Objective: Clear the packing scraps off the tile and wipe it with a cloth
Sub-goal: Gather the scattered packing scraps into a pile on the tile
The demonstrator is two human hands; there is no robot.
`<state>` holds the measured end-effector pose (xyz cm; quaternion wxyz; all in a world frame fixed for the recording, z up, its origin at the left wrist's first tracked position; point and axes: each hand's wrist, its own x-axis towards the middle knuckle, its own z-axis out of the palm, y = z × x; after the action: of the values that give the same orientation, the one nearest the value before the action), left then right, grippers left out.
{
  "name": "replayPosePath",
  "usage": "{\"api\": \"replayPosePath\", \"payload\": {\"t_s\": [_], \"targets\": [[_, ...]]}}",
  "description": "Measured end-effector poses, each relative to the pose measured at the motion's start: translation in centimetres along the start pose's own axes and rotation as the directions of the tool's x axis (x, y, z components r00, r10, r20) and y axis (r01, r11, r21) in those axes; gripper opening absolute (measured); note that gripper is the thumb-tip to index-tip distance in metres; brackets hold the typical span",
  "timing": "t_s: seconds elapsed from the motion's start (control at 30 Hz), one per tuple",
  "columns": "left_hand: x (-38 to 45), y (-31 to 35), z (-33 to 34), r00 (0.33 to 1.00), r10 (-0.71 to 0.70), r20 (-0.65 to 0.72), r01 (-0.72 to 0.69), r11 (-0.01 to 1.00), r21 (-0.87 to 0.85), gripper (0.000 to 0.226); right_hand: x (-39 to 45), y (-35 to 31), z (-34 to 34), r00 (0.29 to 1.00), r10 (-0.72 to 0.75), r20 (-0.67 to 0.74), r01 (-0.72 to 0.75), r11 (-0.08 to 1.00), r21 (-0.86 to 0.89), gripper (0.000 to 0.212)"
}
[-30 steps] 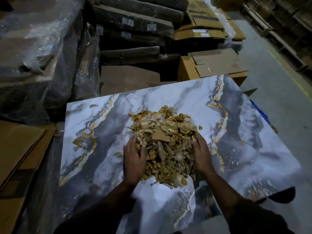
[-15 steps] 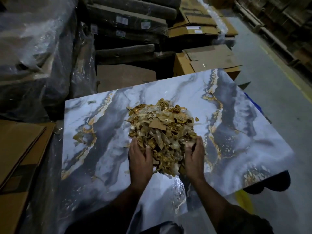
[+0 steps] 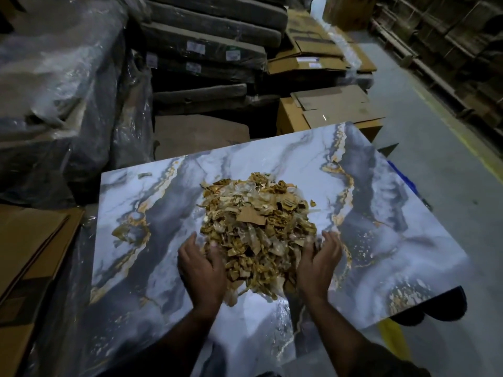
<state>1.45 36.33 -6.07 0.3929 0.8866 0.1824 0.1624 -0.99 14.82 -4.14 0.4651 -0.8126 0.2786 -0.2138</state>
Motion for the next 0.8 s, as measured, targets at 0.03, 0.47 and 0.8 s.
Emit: {"api": "replayPosePath", "payload": {"t_s": [0.03, 0.47, 0.8], "targets": [[1.1, 0.2, 0.1, 1.000, -0.003, -0.011, 0.003, 1.000, 0.007, 0.054, 1.6, 0.0, 0.0, 1.000, 0.011, 0.010, -0.012, 1.000, 0.013, 0.071], [10.7, 3.2, 3.0, 0.996, -0.008, 0.092, 0.013, 0.998, -0.057, 0.055, 12.1, 1.0, 2.1, 0.899, 0.042, 0.436, -0.042, 0.999, -0.009, 0.063], [17.8, 5.7, 7.0, 0.935, -0.095, 0.341, 0.126, 0.990, -0.070, 0.061, 18.9, -0.7, 5.4, 0.855, 0.098, 0.509, -0.121, 0.993, 0.012, 0.051]]}}
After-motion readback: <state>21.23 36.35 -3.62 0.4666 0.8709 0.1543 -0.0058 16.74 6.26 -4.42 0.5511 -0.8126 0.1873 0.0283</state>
